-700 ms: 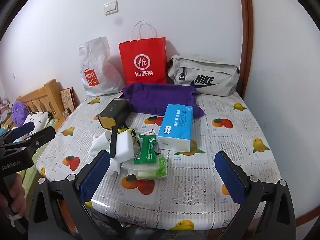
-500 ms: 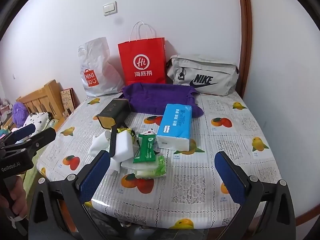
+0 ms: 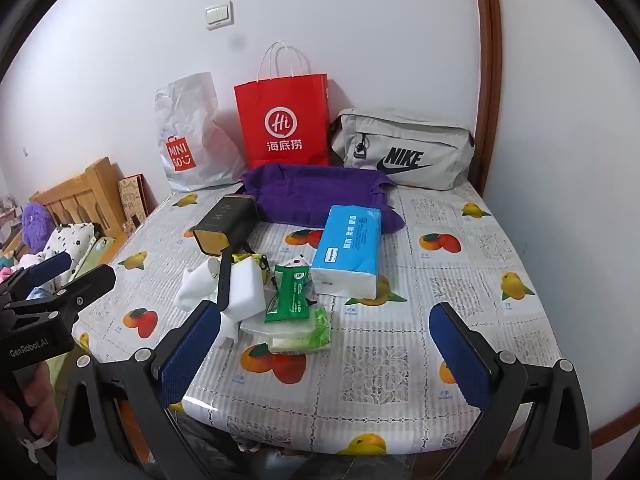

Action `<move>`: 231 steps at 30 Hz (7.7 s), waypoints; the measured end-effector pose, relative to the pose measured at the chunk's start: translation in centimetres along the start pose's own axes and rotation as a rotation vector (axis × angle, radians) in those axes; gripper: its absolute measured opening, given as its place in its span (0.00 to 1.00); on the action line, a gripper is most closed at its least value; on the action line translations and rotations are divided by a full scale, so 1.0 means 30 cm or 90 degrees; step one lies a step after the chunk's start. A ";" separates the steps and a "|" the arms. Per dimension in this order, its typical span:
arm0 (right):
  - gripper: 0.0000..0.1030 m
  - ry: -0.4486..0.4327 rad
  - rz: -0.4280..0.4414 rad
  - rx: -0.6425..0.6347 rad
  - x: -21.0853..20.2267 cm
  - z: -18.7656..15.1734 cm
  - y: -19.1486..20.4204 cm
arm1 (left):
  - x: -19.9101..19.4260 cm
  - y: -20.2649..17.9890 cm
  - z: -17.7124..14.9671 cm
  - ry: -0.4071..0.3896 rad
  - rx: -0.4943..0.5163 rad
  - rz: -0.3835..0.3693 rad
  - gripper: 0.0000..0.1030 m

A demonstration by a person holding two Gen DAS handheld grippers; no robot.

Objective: Organize soft objects

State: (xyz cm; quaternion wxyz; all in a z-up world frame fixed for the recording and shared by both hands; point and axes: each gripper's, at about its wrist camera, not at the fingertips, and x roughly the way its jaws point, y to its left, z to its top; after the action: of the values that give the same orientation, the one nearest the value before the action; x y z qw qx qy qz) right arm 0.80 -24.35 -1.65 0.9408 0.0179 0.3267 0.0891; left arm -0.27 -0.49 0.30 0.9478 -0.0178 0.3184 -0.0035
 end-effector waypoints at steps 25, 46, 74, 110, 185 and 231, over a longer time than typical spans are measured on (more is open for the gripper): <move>1.00 0.002 0.000 0.001 -0.003 -0.012 0.004 | -0.005 -0.003 -0.044 -0.011 0.010 0.028 1.00; 1.00 0.002 -0.004 0.006 -0.005 -0.012 -0.003 | -0.002 -0.006 -0.053 -0.006 0.002 0.016 1.00; 1.00 -0.007 -0.006 -0.017 0.000 -0.025 0.020 | 0.007 0.026 -0.043 -0.006 -0.003 0.014 1.00; 1.00 0.112 0.069 -0.009 0.433 -0.128 -0.013 | 0.640 0.174 -0.113 0.123 -0.024 -0.082 0.89; 0.53 0.116 0.031 -0.019 0.516 -0.183 -0.121 | 0.552 0.300 -0.119 0.140 -0.087 -0.128 0.25; 0.53 0.051 0.064 -0.055 0.853 0.519 -0.177 | 0.818 0.257 0.613 0.083 -0.059 -0.116 0.22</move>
State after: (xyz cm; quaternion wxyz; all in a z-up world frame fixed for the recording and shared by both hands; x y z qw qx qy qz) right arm 30.97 -24.62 -5.53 0.9211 -0.0096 0.3587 0.1512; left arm 30.36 7.35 -0.14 0.9188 -0.0903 0.3765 -0.0764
